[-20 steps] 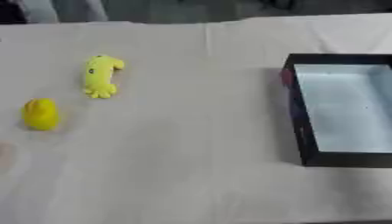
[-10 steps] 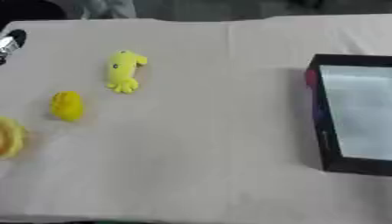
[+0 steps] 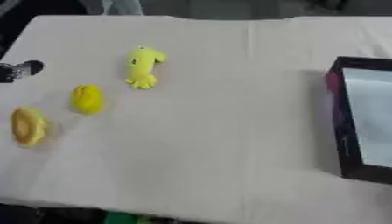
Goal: Pick up the objects with one hand, pass them to the other hand, and then place them into the box on the other side of the table.
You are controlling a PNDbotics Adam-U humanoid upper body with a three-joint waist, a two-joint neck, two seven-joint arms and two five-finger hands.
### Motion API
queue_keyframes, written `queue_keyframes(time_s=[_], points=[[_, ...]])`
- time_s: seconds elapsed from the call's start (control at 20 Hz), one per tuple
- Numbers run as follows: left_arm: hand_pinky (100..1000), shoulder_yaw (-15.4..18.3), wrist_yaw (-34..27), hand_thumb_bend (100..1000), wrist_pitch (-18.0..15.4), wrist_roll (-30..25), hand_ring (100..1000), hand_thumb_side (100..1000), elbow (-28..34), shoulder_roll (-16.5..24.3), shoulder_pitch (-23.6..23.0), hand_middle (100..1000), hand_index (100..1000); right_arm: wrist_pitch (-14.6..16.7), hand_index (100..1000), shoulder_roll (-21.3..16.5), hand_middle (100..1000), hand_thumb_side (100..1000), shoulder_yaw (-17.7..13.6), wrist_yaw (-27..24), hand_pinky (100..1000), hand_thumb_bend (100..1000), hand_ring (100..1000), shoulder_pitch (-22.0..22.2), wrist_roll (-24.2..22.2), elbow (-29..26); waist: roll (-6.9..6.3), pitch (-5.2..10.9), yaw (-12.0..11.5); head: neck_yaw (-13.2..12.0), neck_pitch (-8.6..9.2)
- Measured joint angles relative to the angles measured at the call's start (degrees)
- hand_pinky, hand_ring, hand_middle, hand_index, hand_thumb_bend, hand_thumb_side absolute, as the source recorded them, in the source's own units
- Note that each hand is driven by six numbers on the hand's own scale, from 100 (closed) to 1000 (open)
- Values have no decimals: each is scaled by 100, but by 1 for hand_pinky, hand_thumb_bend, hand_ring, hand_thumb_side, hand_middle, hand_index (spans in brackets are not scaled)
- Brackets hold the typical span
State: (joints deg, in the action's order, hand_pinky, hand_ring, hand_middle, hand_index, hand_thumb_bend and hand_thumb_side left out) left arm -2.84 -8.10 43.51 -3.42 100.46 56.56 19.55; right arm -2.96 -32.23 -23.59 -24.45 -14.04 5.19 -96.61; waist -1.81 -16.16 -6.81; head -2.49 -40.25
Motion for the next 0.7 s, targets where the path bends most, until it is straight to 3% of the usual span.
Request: queue_keyframes(time_s=[0.4,0.7], points=[[996,134,36,599,182,-599,889,210,-330,158,-323,825,925,98,1000,-113,1000,613,1,4,1000,100,1000,49,-16,89,1,0,-78,40,-44],[1000,129,-163,569,109,-933,893,199,-643,177,-447,824,922,131,1000,-131,1000,613,1,10,1000,100,1000,104,-26,131,1,0,-69,153,-34]])
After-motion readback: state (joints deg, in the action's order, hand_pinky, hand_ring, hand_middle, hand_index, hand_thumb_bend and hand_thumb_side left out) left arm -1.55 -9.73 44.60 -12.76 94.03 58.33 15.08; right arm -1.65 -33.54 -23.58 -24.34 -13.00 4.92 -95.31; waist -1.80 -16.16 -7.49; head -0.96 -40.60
